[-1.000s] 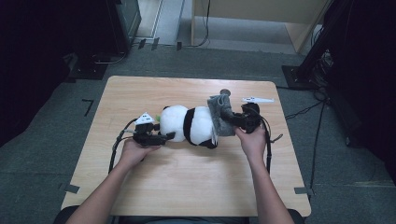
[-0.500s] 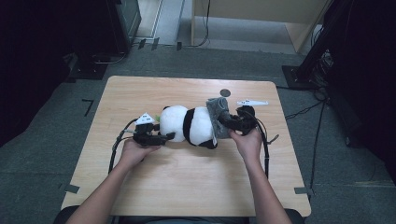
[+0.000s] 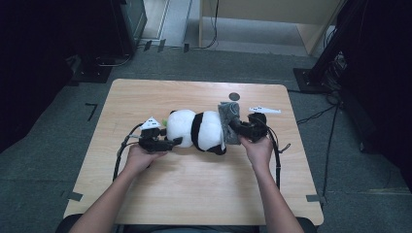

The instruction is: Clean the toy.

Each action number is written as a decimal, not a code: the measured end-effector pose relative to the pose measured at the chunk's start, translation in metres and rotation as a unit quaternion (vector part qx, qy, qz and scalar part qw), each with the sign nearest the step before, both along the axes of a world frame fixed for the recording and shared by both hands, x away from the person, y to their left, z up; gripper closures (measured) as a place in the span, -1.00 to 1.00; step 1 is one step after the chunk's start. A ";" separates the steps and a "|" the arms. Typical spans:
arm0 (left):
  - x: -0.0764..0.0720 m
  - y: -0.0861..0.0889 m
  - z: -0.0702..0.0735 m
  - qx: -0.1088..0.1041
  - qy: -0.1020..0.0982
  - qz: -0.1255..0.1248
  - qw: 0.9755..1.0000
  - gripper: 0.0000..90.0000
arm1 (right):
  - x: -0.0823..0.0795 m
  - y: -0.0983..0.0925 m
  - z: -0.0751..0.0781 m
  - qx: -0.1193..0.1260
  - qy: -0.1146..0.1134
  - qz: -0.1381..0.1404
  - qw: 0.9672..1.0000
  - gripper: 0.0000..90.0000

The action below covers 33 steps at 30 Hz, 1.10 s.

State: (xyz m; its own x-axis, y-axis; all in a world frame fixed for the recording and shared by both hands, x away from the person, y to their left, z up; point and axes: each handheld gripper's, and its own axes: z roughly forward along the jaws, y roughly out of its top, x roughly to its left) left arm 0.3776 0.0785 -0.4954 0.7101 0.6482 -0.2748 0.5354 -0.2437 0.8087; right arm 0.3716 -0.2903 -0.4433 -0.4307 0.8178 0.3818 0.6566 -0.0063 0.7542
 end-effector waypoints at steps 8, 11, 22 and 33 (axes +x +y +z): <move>0.000 0.000 0.000 0.000 0.003 0.001 1.000 -0.41 | 0.005 -0.009 -0.016 0.001 0.033 -0.015 0.999 0.72; 0.000 0.000 0.000 0.001 0.003 0.001 1.000 -0.41 | 0.008 -0.007 -0.025 -0.010 0.050 -0.010 0.999 0.73; -0.003 0.000 0.001 0.002 -0.001 0.002 1.000 -0.36 | 0.015 -0.008 -0.037 -0.071 0.067 -0.002 0.995 0.73; -0.011 -0.003 0.010 -0.009 0.006 0.020 1.000 0.00 | -0.009 -0.014 0.042 -0.034 -0.051 0.006 0.998 0.74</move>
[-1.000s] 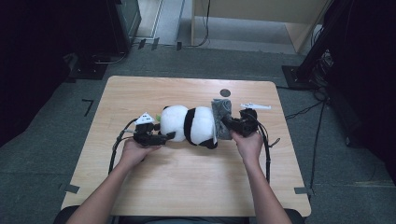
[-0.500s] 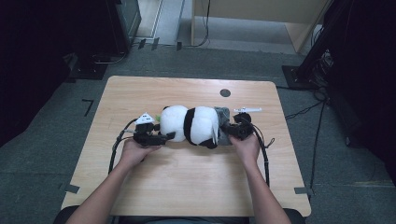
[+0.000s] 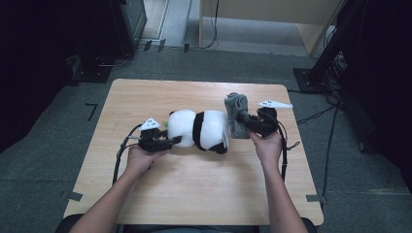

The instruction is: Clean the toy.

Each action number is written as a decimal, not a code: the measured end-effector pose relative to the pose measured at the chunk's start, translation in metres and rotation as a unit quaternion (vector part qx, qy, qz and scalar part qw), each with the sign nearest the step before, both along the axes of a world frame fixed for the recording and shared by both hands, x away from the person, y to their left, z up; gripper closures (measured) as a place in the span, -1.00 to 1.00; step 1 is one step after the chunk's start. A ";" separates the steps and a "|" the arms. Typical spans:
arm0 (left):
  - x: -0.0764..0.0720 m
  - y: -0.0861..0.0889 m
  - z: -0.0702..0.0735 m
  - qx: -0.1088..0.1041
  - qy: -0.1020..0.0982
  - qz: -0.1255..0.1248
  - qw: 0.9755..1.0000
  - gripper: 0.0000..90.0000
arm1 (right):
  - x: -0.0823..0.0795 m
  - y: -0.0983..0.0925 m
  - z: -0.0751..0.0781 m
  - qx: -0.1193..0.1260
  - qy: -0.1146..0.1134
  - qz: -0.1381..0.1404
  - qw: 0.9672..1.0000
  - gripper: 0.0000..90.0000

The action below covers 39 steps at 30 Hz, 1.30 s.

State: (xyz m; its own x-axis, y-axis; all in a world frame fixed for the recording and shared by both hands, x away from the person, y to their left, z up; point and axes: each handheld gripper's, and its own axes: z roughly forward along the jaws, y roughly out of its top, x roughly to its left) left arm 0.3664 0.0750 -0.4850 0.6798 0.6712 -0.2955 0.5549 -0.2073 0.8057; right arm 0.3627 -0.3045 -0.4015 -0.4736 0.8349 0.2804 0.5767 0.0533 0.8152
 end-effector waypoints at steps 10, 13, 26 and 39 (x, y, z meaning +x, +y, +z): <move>-0.013 -0.002 0.001 0.008 -0.007 0.002 1.000 -0.11 | 0.004 0.052 0.004 -0.027 0.008 0.080 0.996 0.73; -0.013 0.001 0.000 0.012 -0.019 -0.009 1.000 -0.28 | 0.012 0.051 -0.007 -0.022 0.020 0.077 0.997 0.73; -0.009 0.019 -0.009 0.021 -0.057 -0.057 0.997 -0.35 | 0.026 0.040 -0.014 0.003 0.042 0.075 0.996 0.71; -0.002 0.007 -0.021 0.014 -0.079 -0.067 0.995 -0.49 | 0.040 0.035 -0.018 0.022 0.056 0.075 0.995 0.70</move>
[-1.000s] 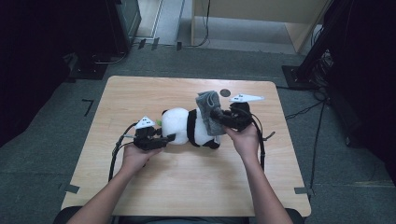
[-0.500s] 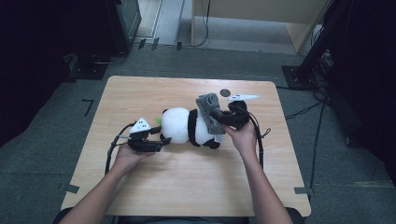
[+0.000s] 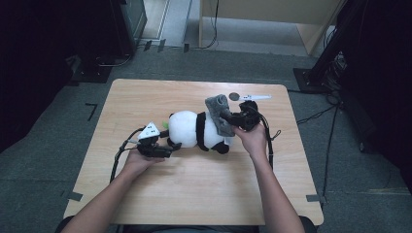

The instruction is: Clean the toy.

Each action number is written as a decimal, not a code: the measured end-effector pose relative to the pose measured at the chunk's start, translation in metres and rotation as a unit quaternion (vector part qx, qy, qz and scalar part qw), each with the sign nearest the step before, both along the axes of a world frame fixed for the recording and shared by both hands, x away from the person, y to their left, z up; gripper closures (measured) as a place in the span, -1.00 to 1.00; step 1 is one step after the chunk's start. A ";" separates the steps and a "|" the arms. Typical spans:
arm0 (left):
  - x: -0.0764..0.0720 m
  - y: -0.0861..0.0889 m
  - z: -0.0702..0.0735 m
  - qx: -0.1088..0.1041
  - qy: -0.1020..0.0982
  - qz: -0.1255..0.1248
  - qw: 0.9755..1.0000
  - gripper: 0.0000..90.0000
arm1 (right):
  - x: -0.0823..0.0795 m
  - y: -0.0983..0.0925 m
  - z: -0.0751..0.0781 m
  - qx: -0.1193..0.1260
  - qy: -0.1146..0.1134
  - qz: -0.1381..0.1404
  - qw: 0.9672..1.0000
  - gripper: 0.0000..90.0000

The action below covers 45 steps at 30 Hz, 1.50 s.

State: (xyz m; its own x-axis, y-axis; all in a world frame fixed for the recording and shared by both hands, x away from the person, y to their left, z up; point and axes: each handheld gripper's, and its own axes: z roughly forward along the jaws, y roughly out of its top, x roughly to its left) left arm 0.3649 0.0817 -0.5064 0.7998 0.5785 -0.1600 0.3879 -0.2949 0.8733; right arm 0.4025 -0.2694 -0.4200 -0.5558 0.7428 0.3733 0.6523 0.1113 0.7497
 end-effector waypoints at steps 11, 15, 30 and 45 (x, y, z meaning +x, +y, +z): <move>0.003 -0.006 -0.002 -0.001 0.025 0.021 0.999 0.01 | 0.000 -0.002 0.000 0.025 0.004 -0.011 1.000 0.71; 0.001 -0.006 0.002 -0.003 0.034 0.031 0.999 0.14 | -0.008 0.002 0.012 0.026 -0.019 -0.006 0.999 0.72; -0.012 -0.012 0.018 -0.015 0.071 0.050 0.996 0.18 | -0.042 0.100 0.017 0.009 -0.023 0.123 0.992 0.71; -0.012 -0.017 0.011 0.006 0.073 0.049 0.996 0.19 | -0.038 0.107 -0.011 -0.043 -0.020 0.130 0.990 0.68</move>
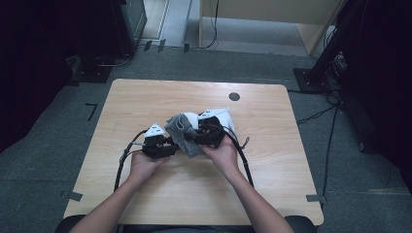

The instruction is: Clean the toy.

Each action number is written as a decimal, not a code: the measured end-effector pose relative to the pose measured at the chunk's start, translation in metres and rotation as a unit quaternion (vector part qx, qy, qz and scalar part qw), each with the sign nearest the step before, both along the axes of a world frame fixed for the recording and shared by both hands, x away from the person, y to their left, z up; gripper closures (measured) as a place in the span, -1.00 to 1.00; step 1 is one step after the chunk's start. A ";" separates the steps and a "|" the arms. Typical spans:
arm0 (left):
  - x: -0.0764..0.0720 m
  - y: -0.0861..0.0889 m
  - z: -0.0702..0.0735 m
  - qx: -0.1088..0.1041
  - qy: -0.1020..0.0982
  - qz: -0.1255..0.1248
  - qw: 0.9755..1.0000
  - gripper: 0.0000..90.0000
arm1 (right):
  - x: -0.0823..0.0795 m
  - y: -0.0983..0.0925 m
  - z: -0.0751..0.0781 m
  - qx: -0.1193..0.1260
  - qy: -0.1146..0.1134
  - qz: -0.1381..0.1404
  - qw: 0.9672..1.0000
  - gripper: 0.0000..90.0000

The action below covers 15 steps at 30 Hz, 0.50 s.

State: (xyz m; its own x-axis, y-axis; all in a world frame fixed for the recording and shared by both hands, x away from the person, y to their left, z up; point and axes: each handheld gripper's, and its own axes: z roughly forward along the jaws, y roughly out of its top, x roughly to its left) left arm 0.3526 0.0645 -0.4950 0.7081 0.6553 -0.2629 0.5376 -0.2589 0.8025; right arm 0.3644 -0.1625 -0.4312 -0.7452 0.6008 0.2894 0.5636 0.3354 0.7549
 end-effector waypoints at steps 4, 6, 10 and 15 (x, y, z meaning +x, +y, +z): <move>0.000 0.000 0.000 0.003 0.000 -0.001 1.000 0.20 | 0.000 -0.006 0.002 -0.009 0.001 -0.006 1.000 0.67; 0.001 0.001 0.000 0.004 0.001 -0.001 1.000 0.20 | -0.001 -0.010 0.002 -0.016 -0.005 -0.010 1.000 0.66; 0.003 0.005 0.001 0.005 0.003 -0.003 1.000 0.20 | -0.002 -0.023 0.003 -0.026 -0.004 -0.029 0.999 0.65; 0.005 0.006 0.001 0.008 0.001 -0.007 1.000 0.20 | -0.001 -0.042 0.006 -0.020 0.004 -0.045 0.999 0.73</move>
State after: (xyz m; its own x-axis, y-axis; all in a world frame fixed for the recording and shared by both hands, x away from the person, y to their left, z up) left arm 0.3576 0.0703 -0.4936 0.7168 0.6490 -0.2549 0.5358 -0.2788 0.7970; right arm 0.3637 -0.2050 -0.4255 -0.6862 0.6755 0.2697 0.5980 0.3128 0.7379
